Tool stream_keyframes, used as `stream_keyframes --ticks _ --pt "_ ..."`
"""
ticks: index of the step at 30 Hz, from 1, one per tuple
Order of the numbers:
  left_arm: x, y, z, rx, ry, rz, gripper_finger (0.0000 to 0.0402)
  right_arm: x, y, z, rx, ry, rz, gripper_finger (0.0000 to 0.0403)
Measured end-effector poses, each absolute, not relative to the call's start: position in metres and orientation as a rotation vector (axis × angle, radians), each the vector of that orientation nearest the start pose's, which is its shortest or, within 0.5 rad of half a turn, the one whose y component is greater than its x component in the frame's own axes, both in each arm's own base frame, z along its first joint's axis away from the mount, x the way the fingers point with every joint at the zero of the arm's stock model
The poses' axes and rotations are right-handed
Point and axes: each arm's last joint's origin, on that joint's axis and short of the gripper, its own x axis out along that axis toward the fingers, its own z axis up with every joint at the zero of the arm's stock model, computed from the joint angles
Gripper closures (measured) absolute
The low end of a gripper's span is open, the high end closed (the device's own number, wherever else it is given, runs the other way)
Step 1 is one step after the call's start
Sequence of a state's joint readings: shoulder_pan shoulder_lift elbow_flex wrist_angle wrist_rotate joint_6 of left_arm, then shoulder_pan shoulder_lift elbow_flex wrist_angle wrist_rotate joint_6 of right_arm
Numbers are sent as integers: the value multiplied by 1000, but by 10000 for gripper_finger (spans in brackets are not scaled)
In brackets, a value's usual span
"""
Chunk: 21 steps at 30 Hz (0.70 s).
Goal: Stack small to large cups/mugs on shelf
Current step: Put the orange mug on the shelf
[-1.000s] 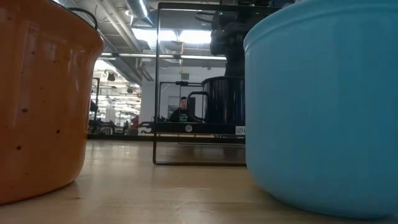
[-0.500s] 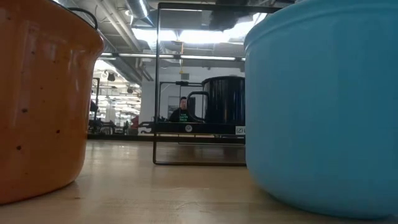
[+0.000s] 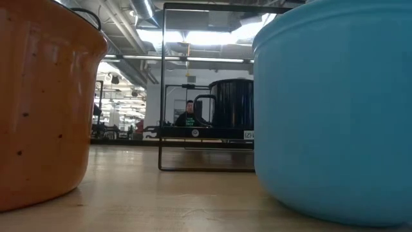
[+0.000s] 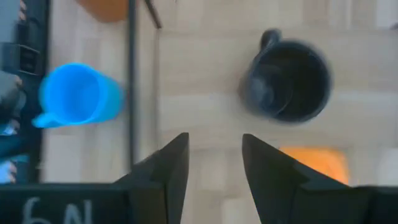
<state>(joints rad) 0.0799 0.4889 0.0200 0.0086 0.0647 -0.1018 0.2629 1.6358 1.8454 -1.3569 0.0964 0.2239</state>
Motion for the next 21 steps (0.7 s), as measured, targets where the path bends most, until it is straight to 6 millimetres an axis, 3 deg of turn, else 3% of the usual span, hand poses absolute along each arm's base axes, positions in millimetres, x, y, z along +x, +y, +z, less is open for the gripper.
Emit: stream_keyframes --ticks 6,10,17,21 --pt "119 8 127 -133 458 39 382 243 113 389 137 1062 -173 253" --pt "119 8 127 -133 458 39 382 224 130 369 303 1071 -295 253" --pt "119 8 127 -133 458 38 382 230 151 312 524 1015 -369 253" --pt "119 8 127 -133 458 39 382 241 156 294 616 903 -349 253"
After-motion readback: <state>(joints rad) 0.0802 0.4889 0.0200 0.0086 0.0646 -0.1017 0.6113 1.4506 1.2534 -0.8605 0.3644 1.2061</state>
